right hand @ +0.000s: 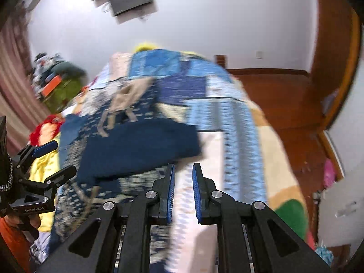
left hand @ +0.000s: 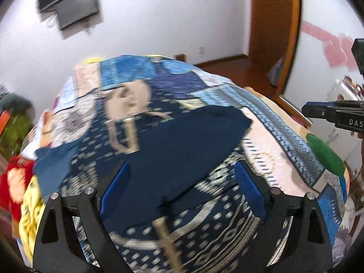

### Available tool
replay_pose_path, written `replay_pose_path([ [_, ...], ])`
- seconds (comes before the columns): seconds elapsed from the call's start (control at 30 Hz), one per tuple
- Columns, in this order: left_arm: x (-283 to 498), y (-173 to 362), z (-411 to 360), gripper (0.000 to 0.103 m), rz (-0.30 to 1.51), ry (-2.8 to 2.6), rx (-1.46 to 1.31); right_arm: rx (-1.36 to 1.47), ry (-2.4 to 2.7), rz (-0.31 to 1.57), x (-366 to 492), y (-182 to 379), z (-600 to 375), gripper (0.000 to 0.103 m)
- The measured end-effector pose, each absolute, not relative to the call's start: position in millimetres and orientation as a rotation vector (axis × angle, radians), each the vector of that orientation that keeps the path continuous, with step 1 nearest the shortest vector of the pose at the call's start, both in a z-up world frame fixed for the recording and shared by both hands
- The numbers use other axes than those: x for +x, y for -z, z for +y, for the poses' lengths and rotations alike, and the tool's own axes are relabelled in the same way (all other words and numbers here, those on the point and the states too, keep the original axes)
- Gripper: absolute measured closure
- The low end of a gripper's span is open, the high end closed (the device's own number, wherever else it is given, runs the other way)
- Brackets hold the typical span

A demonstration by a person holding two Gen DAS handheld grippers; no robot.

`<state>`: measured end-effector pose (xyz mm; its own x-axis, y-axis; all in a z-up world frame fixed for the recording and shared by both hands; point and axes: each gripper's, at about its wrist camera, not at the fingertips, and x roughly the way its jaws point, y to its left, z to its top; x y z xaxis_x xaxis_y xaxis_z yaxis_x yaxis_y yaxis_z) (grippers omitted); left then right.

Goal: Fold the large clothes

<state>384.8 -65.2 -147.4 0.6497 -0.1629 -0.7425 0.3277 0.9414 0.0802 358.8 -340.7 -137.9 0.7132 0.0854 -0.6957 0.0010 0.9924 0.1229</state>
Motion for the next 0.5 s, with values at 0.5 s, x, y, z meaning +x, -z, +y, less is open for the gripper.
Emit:
replay_pose_path([
  [0.5, 479.4, 242.6, -189.2, 0.045, 0.969, 0.384, 0.364, 0.145, 0.032, 0.892, 373.7, 207.8, -389.8, 0.092],
])
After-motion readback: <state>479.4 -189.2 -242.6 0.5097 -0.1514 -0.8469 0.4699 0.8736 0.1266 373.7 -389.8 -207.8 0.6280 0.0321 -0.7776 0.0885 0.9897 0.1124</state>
